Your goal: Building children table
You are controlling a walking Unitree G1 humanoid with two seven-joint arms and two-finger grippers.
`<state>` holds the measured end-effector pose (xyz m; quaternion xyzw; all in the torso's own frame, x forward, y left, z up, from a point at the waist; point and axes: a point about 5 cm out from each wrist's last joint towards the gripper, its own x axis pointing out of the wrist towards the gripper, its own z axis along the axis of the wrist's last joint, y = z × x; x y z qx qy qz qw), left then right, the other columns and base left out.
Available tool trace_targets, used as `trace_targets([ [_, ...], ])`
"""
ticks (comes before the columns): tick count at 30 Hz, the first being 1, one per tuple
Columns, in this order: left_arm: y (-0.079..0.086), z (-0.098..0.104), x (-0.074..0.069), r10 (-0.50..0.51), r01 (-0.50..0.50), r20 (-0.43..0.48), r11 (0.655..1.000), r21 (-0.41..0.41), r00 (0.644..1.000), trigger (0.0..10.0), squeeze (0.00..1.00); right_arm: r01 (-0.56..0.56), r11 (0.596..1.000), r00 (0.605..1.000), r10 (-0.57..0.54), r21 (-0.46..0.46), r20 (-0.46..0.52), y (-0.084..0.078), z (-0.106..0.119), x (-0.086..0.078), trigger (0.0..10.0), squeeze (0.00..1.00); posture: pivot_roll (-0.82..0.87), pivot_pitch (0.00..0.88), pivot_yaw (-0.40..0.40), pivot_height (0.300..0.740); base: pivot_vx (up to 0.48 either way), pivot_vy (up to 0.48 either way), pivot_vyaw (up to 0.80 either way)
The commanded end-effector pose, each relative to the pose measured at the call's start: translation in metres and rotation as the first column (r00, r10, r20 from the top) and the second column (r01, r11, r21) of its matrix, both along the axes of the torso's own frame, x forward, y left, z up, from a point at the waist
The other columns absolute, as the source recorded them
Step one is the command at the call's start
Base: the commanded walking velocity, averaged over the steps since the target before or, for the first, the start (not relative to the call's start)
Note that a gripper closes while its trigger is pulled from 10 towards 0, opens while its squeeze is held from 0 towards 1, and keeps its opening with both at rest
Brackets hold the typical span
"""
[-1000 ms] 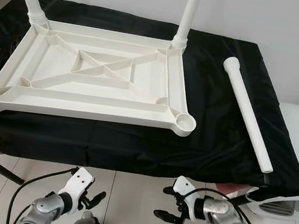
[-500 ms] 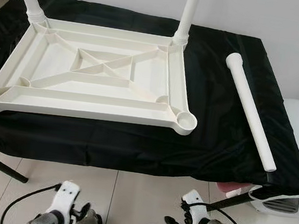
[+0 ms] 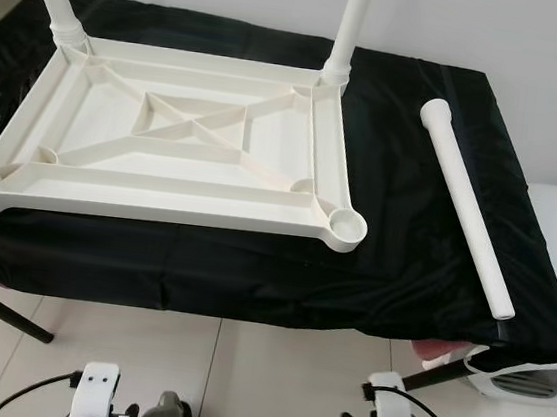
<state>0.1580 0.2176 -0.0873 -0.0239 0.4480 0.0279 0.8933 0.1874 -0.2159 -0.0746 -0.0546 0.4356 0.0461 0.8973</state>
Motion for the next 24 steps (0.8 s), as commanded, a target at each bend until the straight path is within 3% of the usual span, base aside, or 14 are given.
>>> trace_targets([
  [1, 0.004, -0.006, -0.013, 0.087, -0.083, -0.059, 0.994, 0.074, 0.994, 10.0, 0.00, 0.050, 0.999, 0.997, -0.050, 0.003, -0.050, -0.001, -0.007, -0.013, 10.0, 0.00, 0.05, 0.036, -0.001, 0.740, 0.000, 0.000, 0.00],
  [6, -0.001, -0.009, -0.017, 0.138, -0.134, -0.077, 0.989, 0.059, 0.987, 10.0, 0.00, 0.079, 0.997, 0.995, -0.079, -0.006, -0.066, 0.002, -0.011, -0.021, 10.0, 0.00, 0.04, 0.000, -0.001, 0.740, 0.000, 0.000, 0.00],
  [14, -0.017, -0.012, -0.017, 0.065, -0.059, -0.112, 0.997, 0.052, 0.992, 10.0, 0.00, 0.080, 0.997, 0.992, -0.081, -0.020, -0.101, 0.012, -0.018, -0.033, 10.0, 0.00, 0.03, 0.000, -0.003, 0.740, 0.000, 0.000, 0.00],
  [24, -0.020, -0.014, -0.019, 0.032, -0.022, -0.127, 0.997, 0.080, 0.991, 10.0, 0.00, 0.063, 0.997, 0.990, -0.067, -0.039, -0.128, 0.017, -0.022, -0.040, 10.0, 0.00, 0.01, 0.000, 0.001, 0.740, 0.000, 0.000, 0.00],
])
